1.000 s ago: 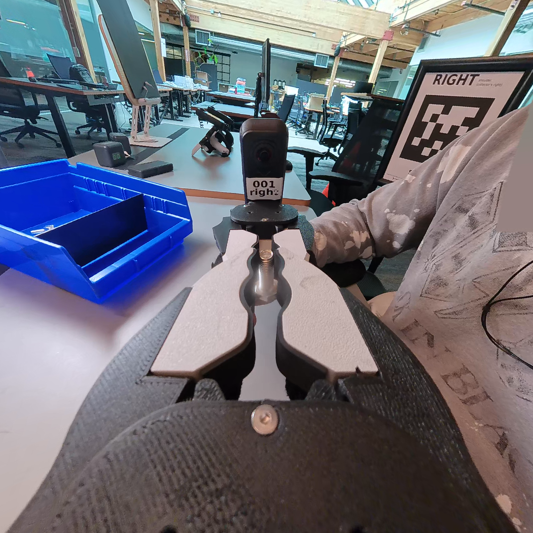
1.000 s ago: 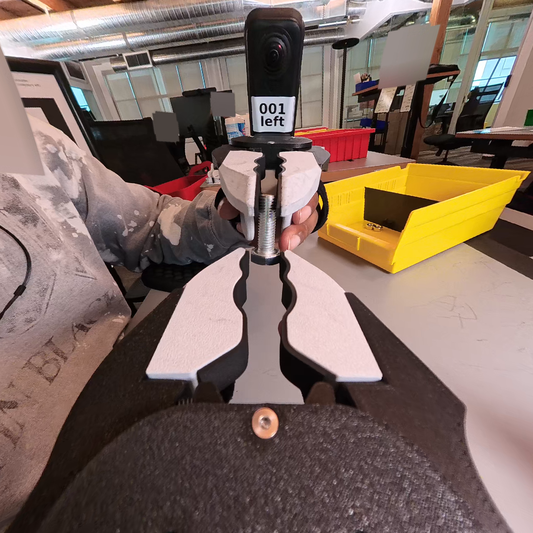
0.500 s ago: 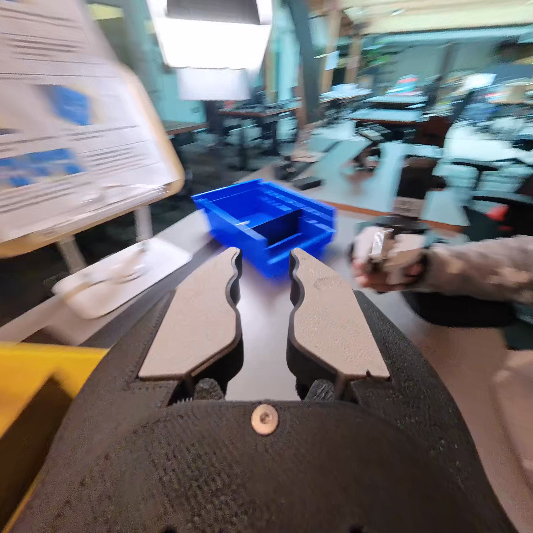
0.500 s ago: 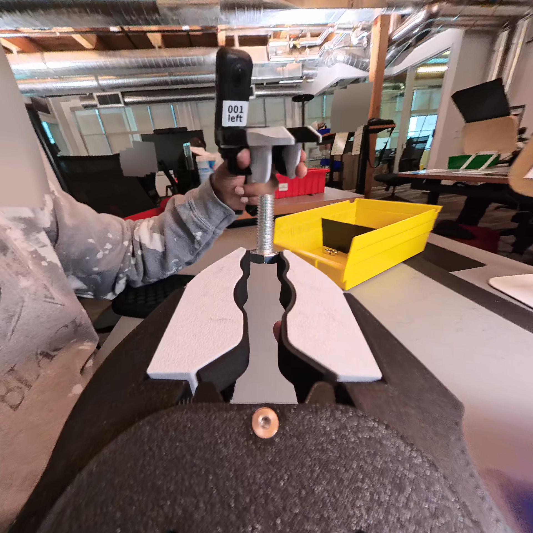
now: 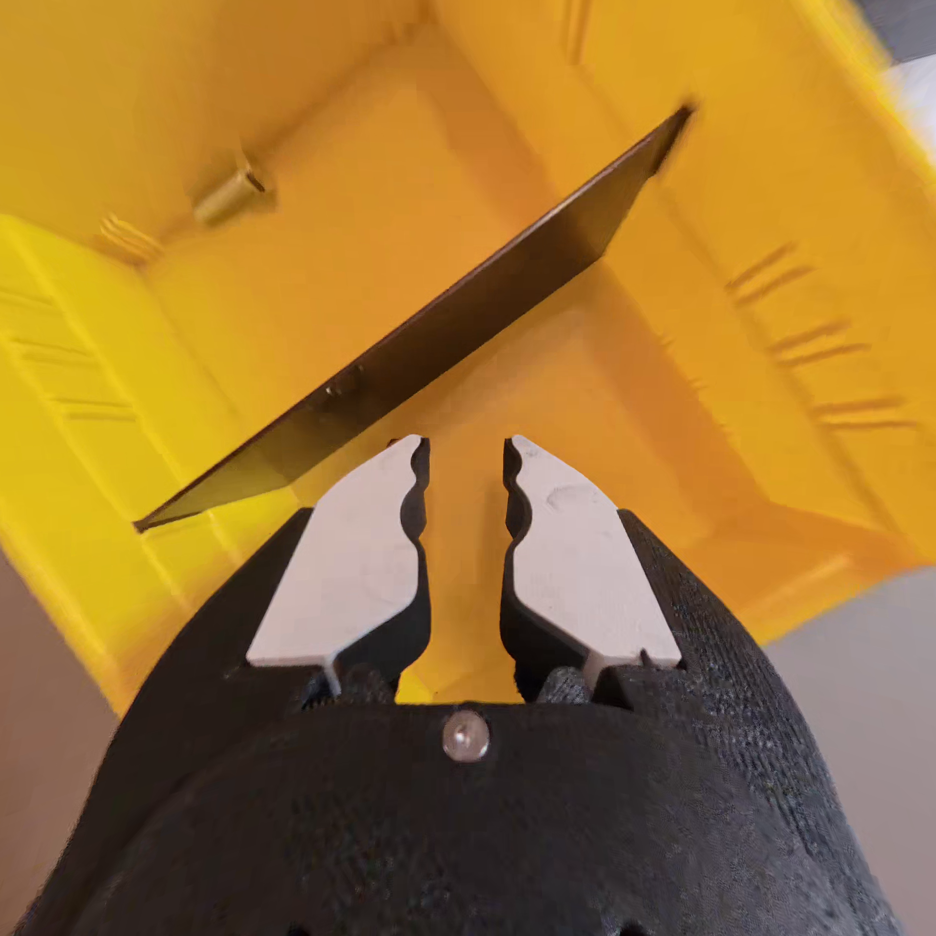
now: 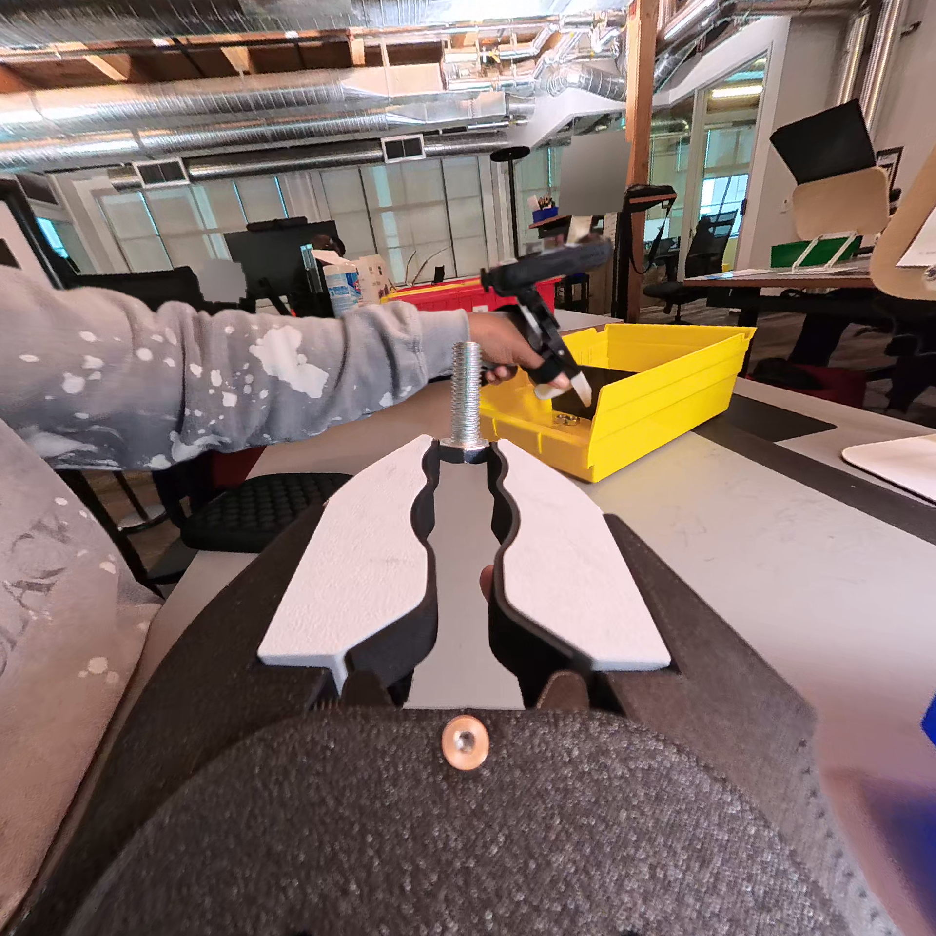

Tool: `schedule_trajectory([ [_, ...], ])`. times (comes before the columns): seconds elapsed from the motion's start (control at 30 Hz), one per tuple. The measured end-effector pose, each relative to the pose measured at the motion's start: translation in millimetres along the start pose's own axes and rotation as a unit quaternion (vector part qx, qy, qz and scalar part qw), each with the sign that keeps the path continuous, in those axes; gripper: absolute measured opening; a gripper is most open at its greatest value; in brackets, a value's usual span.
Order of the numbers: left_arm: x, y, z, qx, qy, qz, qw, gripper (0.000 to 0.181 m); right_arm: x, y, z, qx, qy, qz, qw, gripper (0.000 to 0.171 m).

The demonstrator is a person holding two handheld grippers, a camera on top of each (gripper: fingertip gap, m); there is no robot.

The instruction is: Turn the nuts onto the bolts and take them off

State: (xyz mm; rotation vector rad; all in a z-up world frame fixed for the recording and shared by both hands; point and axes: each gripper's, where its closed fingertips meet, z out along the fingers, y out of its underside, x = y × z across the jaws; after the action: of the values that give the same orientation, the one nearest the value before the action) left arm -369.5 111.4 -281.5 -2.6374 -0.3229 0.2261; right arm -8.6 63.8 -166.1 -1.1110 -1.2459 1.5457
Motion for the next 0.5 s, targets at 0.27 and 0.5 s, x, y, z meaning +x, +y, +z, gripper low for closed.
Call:
schedule_trajectory([
  [0.27, -14.4, 19.3, 21.6, -0.107, -0.037, -0.05, 0.992, 0.039, -3.2, 0.0, -1.6, -0.007, -0.007, -0.005, 1.0, 0.018],
  [0.5, -28.2, 24.9, 27.8, -0.115, -0.044, -0.084, 0.989, 0.025, -3.4, 0.0, -1.9, -0.009, -0.007, -0.003, 1.0, 0.018],
])
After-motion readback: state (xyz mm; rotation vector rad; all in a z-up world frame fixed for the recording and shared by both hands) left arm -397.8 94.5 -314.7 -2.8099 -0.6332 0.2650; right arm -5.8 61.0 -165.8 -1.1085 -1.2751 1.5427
